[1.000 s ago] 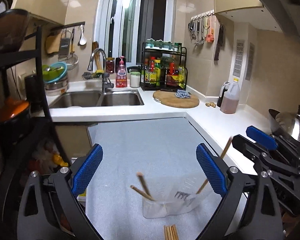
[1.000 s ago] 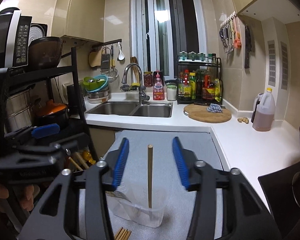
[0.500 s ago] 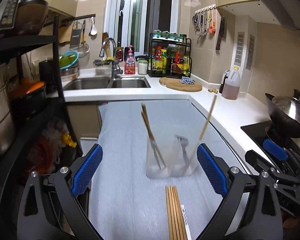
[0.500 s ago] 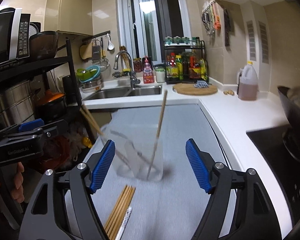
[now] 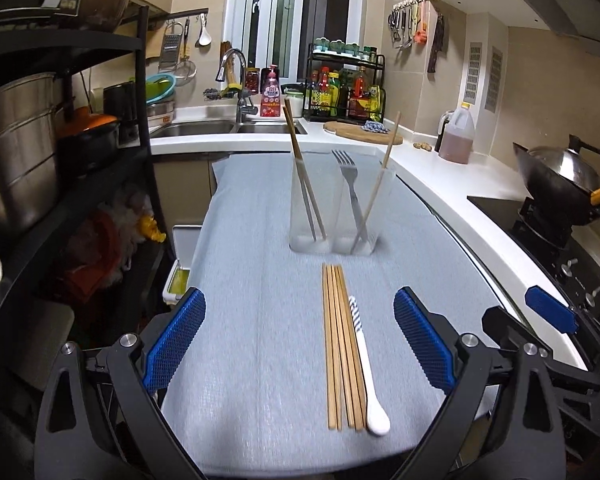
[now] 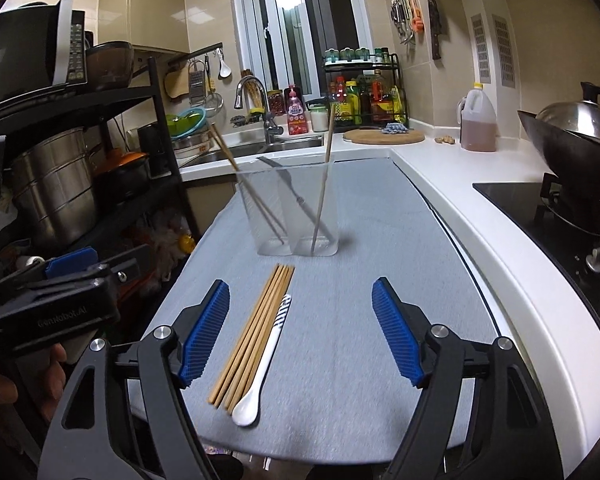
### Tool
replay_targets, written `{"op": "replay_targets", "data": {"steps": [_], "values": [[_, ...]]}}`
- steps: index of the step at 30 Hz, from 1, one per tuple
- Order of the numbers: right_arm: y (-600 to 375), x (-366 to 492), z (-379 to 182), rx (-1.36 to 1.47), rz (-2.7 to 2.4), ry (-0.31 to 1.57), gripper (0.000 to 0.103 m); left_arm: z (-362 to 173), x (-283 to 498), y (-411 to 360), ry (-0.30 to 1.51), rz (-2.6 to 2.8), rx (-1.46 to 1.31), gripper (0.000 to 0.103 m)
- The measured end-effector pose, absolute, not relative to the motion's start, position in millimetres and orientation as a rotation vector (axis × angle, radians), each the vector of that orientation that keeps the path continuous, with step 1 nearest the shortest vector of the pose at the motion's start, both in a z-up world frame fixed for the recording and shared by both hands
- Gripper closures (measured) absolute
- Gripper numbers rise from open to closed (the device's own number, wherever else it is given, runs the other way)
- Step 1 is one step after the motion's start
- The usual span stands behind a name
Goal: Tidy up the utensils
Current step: 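Move both open tools back down toward the spoon and chopsticks on the mat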
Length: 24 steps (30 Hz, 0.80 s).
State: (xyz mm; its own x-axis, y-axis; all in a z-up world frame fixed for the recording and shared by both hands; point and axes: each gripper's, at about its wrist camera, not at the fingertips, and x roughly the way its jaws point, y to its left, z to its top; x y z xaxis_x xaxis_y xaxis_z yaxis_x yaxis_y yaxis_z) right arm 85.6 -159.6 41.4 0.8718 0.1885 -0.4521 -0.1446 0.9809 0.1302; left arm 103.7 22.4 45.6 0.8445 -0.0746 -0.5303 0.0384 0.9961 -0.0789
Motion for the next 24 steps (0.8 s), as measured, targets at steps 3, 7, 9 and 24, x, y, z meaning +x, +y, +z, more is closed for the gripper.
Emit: {"op": "replay_targets", "data": {"steps": [3, 7, 9, 24], "values": [[-157, 70, 39, 0.089, 0.184, 0.476, 0.030, 41, 85, 21, 0.565, -0.054, -0.070, 0.011], [-154, 52, 37, 0.072, 0.193, 0.471, 0.030, 39, 66, 24, 0.558, -0.042, -0.080, 0.011], [-154, 46, 37, 0.062, 0.198, 0.471, 0.030, 40, 60, 26, 0.554, -0.036, -0.082, 0.011], [-150, 34, 28, 0.041, 0.203, 0.500, 0.030, 29, 51, 37, 0.552, -0.009, -0.111, 0.011]]}}
